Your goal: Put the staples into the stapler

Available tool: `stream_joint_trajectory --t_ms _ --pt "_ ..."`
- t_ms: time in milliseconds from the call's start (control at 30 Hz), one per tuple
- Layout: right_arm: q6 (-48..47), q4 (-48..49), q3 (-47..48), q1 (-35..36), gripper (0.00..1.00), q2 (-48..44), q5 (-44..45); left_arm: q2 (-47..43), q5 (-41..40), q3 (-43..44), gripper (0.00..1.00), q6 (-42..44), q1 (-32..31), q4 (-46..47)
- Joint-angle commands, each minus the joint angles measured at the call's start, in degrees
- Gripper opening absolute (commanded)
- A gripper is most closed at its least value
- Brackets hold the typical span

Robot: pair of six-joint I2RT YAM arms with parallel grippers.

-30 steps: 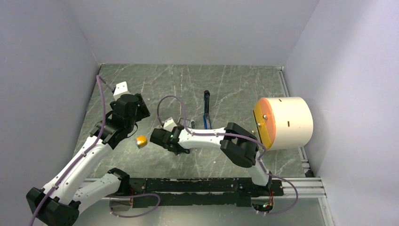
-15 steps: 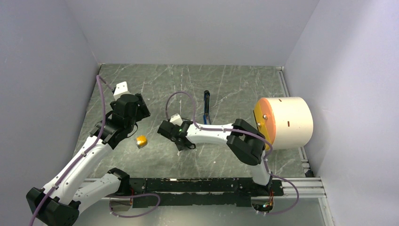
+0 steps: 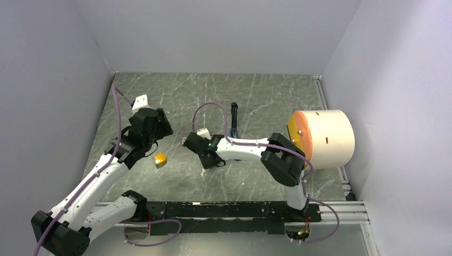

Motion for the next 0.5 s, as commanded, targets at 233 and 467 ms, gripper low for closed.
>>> stream_joint_trajectory --t_ms 233,467 --pt "3.90 6.20 -6.50 -4.08 0.22 -7.17 -3.46 -1.03 13.28 -5.33 0.90 -5.59 0.59 2.65" --pt "8.58 18.30 -14.36 -8.91 0.22 -17.32 -10.85 -4.52 22.86 -9.27 0.96 -6.70 0.59 7.45"
